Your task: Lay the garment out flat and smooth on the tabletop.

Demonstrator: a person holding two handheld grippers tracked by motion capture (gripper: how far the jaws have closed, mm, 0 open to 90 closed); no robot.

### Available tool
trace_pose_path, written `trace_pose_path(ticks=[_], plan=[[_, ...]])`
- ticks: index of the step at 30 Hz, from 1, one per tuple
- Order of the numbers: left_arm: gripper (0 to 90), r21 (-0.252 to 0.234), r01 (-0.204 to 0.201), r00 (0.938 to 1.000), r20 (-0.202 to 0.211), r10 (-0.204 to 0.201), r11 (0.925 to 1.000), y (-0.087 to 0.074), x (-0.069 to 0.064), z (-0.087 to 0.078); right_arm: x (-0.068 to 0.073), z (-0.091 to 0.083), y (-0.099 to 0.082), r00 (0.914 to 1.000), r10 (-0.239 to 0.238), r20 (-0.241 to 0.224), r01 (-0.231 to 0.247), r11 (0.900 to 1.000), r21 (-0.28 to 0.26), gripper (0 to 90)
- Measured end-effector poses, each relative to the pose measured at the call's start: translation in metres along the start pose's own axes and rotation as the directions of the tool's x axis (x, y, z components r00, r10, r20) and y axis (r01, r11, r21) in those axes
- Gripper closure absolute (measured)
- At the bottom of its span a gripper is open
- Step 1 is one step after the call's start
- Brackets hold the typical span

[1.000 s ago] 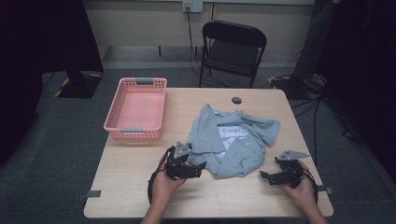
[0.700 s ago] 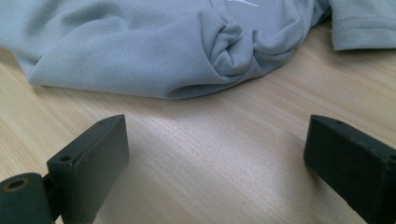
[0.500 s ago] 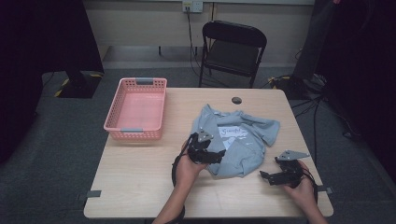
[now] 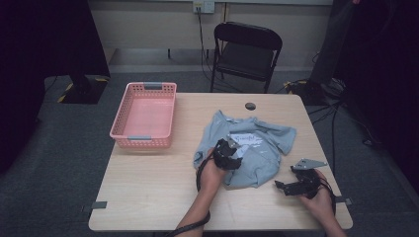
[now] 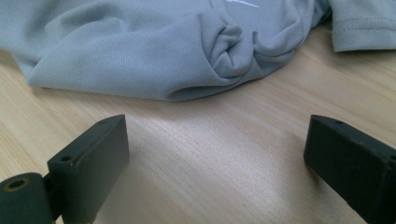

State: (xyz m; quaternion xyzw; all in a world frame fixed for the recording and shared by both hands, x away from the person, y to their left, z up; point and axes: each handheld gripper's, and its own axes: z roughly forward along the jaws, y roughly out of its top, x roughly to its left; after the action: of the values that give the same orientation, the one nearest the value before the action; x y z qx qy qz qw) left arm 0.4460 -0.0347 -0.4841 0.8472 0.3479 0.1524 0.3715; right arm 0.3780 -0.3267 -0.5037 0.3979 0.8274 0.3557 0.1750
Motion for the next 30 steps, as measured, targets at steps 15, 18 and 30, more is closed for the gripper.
trace_pose_path(ticks=[15, 18, 30], plan=[[82.6, 0.056, -0.026, 0.9985, -0.047, 0.028, 0.9981, 0.006, -0.002, 0.011, 0.000, 0.000, 0.000, 1.0000, 0.000, 0.000, 0.000, 1.0000, 0.000, 5.6], [84.9, 0.065, -0.018, 0.9991, -0.038, 0.021, 0.9977, 0.008, 0.001, 0.010, 0.000, 0.000, 0.000, 1.0000, 0.001, 0.000, -0.001, 1.0000, 0.000, 5.6], [85.7, -0.060, 0.103, 0.9947, 0.006, -0.103, 0.9929, 0.029, 0.030, -0.025, 0.000, 0.000, 0.000, 1.0000, 0.001, 0.000, -0.001, 1.0000, 0.000, 5.6]])
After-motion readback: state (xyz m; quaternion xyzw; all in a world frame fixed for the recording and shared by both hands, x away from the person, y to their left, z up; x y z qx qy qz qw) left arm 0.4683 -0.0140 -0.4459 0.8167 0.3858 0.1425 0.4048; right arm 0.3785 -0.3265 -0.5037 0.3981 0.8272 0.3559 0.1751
